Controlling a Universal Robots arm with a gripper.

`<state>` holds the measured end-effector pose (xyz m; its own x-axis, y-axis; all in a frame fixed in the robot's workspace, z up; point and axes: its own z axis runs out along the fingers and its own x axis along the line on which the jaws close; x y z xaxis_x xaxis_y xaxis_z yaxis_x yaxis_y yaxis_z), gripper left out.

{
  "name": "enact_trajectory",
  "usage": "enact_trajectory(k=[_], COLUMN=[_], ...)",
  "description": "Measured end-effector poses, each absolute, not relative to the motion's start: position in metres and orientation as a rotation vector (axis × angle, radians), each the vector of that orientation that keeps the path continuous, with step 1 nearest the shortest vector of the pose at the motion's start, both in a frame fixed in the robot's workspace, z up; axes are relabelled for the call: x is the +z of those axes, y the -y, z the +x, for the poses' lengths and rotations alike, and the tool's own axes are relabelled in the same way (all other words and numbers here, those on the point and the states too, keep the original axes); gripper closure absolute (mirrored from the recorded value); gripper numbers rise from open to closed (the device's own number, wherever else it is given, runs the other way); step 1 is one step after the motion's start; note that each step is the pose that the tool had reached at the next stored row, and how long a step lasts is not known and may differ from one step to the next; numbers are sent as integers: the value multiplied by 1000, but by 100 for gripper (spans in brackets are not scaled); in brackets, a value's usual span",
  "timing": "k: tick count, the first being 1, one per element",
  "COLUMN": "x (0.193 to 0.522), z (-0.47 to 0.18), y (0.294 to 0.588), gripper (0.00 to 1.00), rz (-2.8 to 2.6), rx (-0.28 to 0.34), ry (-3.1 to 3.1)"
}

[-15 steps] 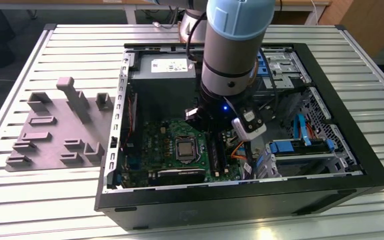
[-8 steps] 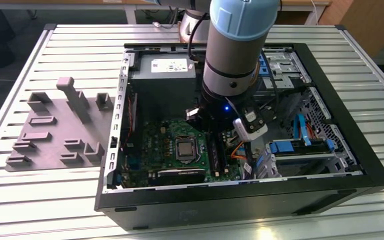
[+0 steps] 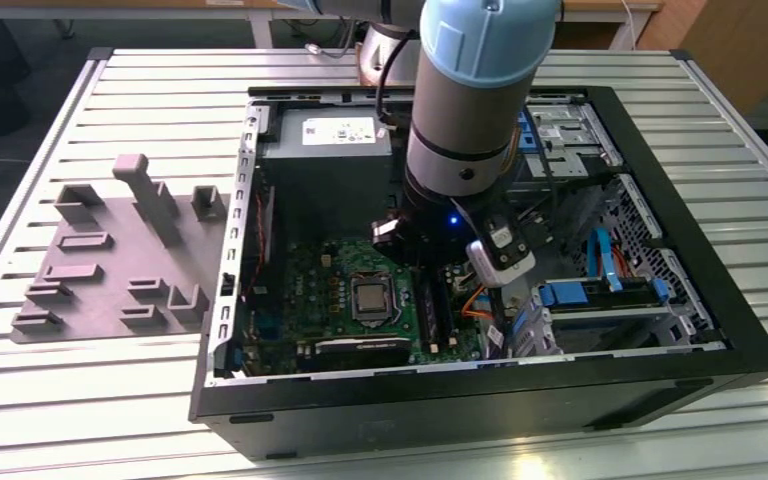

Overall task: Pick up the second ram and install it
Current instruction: 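Insert the second ram into the second slot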

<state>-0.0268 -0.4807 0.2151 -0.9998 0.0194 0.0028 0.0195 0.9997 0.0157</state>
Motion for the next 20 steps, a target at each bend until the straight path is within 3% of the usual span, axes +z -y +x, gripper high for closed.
enact_trajectory(k=[20], x=[212], z=[-27], y=[483], gripper=[86], rz=[-30], rx=[-42], ry=[3138])
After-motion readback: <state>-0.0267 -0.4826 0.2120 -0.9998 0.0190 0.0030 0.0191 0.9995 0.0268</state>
